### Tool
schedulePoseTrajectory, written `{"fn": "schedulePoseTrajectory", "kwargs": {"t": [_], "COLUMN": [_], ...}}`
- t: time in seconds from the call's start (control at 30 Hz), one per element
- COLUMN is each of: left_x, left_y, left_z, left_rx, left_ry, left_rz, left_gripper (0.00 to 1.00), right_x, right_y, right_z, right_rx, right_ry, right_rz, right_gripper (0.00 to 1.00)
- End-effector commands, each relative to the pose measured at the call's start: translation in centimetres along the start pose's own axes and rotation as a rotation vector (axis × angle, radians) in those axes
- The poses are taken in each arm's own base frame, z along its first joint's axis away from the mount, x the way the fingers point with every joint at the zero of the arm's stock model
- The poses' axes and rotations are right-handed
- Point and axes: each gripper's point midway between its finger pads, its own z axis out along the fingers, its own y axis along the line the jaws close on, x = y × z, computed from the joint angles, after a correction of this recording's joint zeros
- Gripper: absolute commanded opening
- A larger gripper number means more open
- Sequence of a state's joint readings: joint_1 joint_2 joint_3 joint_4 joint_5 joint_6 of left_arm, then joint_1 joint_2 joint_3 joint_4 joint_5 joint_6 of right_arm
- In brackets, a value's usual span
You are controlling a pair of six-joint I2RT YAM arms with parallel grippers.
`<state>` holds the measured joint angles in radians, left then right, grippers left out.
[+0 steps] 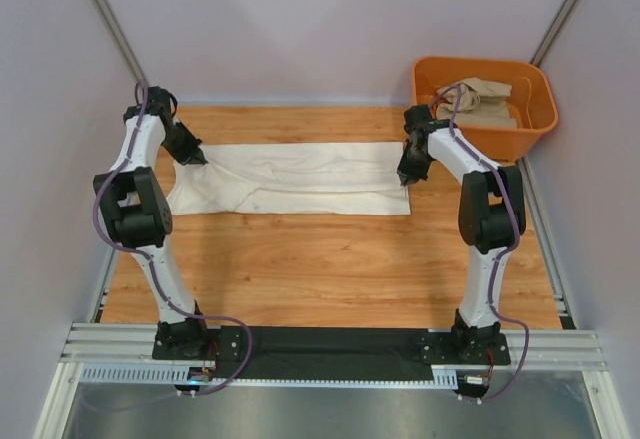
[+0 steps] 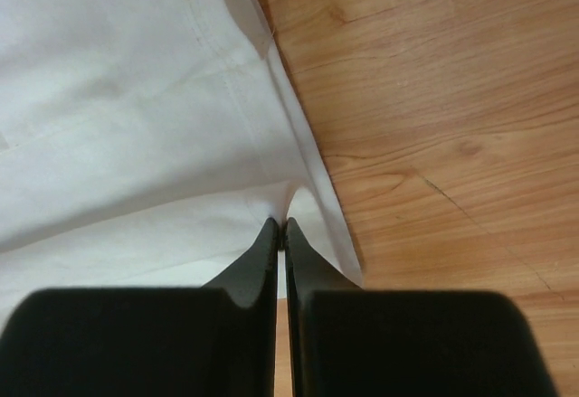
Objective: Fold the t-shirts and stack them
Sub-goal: Fold the tshirt
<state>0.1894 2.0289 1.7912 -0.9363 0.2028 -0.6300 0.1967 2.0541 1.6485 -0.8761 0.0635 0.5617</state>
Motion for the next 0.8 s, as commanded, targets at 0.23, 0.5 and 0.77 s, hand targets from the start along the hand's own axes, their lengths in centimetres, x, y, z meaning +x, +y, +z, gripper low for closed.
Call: {"fn": "schedulePoseTrajectory", "kwargs": {"t": [0.23, 0.5, 0.77], "left_x": [-1.4, -2.5, -2.8], "left_y": [-2.6, -3.1, -2.8], "left_z": [-0.1, 0.8, 1.6], "left_rx": [0.061, 0.063, 0.043], "left_ry": [-0.052, -0.060, -0.056], "left_rz": [0.018, 0.004, 0.001], "left_gripper": [0.00, 0.00, 0.00], "right_x": [-4.5, -4.8, -5.1], "right_y": [-0.5, -0.7, -0.7], "right_z": [0.0, 0.4, 0.6], "right_rx": [0.034, 0.048, 0.058], "right_ry": [-0.154, -0.164, -0.169], "right_rz": [0.011, 0.008, 0.002], "right_gripper": [0.00, 0.00, 0.02]}}
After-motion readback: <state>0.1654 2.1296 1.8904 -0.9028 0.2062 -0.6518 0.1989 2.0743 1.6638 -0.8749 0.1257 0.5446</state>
